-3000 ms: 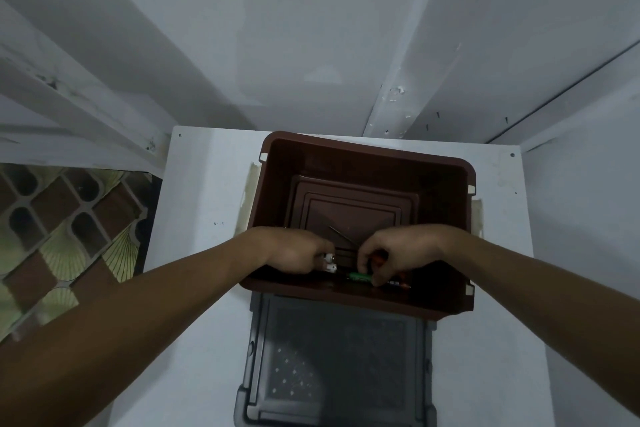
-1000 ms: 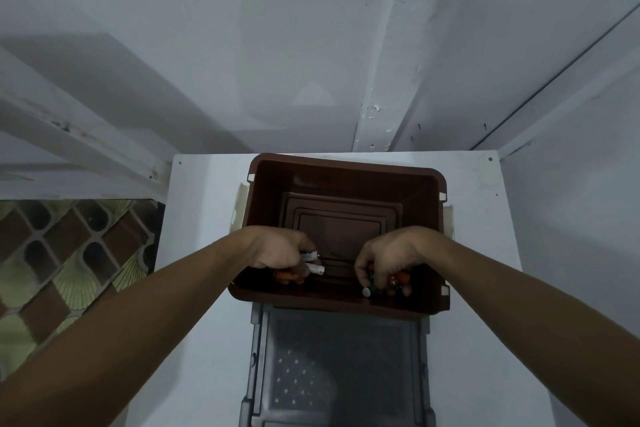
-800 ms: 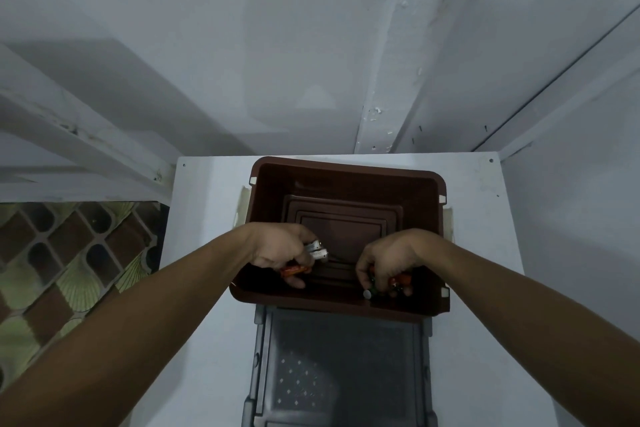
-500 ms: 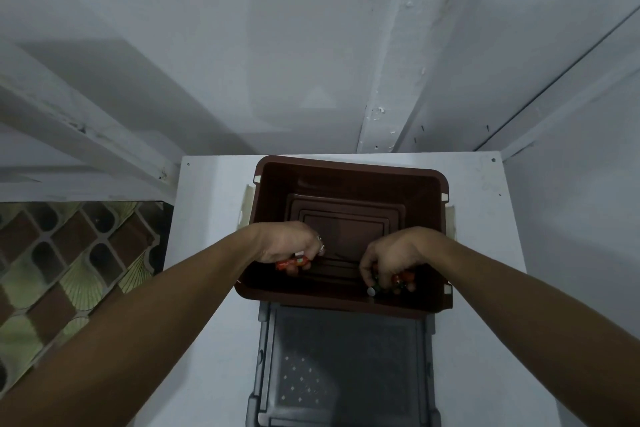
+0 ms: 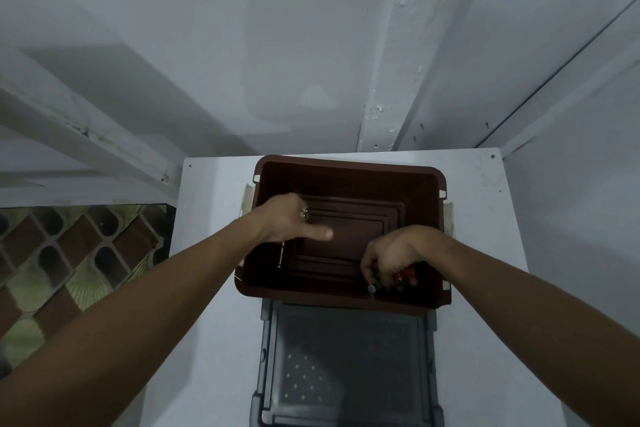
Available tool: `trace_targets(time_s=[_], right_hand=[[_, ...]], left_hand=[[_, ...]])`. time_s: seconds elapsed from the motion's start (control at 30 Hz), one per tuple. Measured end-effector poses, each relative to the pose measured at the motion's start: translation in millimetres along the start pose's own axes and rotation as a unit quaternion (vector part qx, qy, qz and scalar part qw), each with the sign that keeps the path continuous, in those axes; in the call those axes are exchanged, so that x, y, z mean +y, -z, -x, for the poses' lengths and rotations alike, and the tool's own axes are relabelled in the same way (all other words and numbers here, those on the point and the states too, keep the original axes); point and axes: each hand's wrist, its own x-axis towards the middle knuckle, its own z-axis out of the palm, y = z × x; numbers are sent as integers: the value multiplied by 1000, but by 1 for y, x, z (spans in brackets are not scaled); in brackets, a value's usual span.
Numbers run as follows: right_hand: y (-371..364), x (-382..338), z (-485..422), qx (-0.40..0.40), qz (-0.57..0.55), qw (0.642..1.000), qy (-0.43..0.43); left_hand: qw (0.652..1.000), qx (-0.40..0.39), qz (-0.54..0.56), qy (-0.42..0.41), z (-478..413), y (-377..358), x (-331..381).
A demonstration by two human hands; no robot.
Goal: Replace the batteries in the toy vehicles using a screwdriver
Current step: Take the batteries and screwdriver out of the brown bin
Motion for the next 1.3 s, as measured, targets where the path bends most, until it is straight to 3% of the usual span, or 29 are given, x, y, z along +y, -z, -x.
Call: trace_targets(time_s=[0.37, 1.3], right_hand=[[3, -3, -1, 8, 33, 999, 1], [1, -5, 2, 17, 19, 1000, -5]], left_hand=[[956, -12, -291, 25, -7, -11, -19], [939, -86, -333, 26, -17, -5, -18]])
